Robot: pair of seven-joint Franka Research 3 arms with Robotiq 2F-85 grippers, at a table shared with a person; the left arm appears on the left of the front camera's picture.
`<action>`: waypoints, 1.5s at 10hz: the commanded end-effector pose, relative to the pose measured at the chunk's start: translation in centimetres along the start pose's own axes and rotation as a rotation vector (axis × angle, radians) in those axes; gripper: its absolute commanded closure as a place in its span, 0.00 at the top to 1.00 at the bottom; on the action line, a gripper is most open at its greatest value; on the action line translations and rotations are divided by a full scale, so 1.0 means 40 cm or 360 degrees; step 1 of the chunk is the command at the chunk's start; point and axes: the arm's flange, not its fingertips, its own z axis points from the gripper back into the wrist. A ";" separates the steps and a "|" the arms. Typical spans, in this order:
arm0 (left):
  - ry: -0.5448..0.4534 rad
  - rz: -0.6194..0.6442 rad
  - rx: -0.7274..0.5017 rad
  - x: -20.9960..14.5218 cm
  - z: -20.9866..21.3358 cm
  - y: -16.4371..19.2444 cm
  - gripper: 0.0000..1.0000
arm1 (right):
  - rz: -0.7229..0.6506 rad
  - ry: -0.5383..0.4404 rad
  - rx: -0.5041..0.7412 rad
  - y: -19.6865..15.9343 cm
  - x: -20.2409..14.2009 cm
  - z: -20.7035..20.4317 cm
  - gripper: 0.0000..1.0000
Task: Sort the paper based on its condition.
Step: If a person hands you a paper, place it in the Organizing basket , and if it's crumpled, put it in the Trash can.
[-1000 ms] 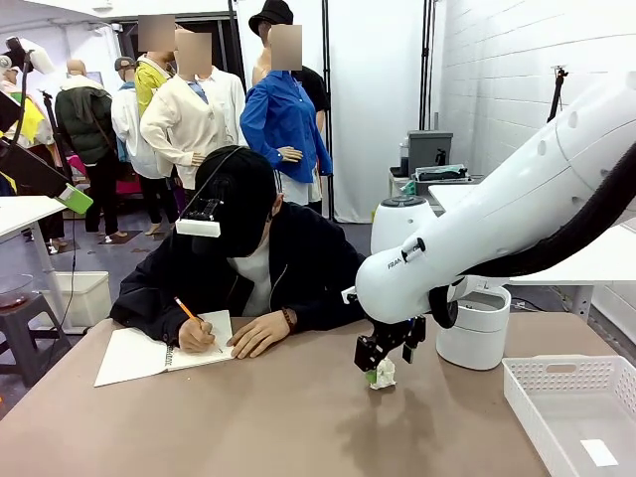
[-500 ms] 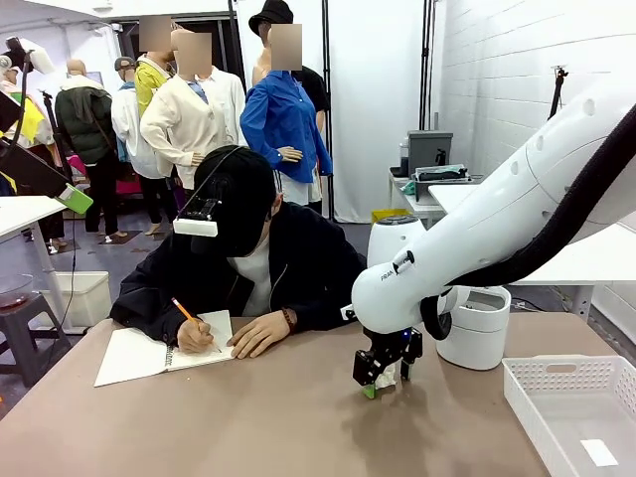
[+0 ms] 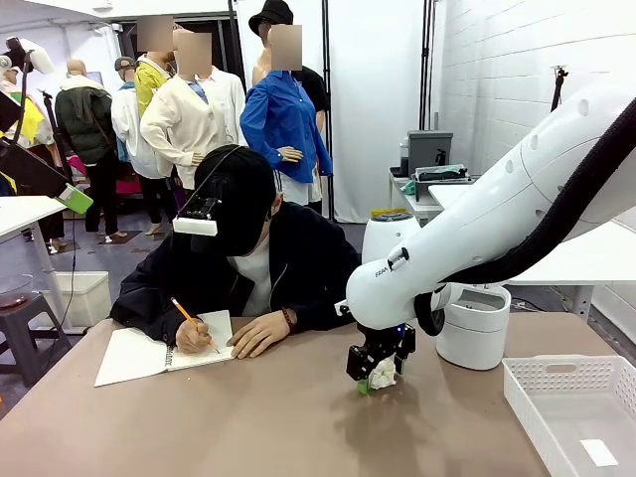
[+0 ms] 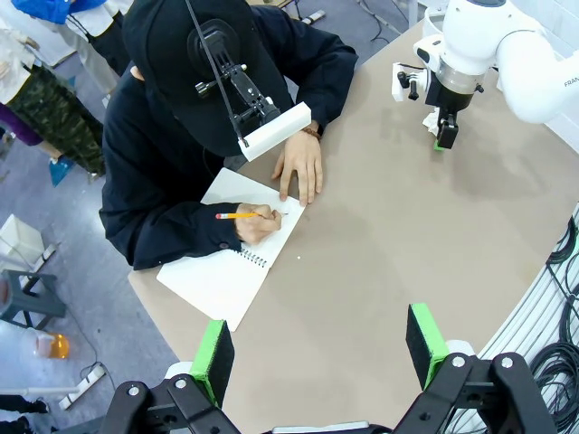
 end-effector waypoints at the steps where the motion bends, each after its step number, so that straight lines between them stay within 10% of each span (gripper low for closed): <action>1: 0.0004 0.0000 0.0004 0.000 0.001 -0.001 1.00 | -0.0009 0.0009 -0.0002 -0.004 -0.007 -0.004 1.00; 5: 0.0004 0.0000 0.0004 0.000 0.001 -0.001 1.00 | -0.0009 0.0009 -0.0002 -0.004 -0.007 -0.004 1.00; 9: 0.0004 0.0000 0.0004 0.000 0.001 -0.001 1.00 | -0.0132 -0.0023 -0.0040 0.003 -0.003 0.015 0.25; 15: 0.0004 0.0000 0.0004 0.000 0.001 -0.001 1.00 | -0.0274 -0.0009 -0.0166 -0.005 -0.030 0.216 0.25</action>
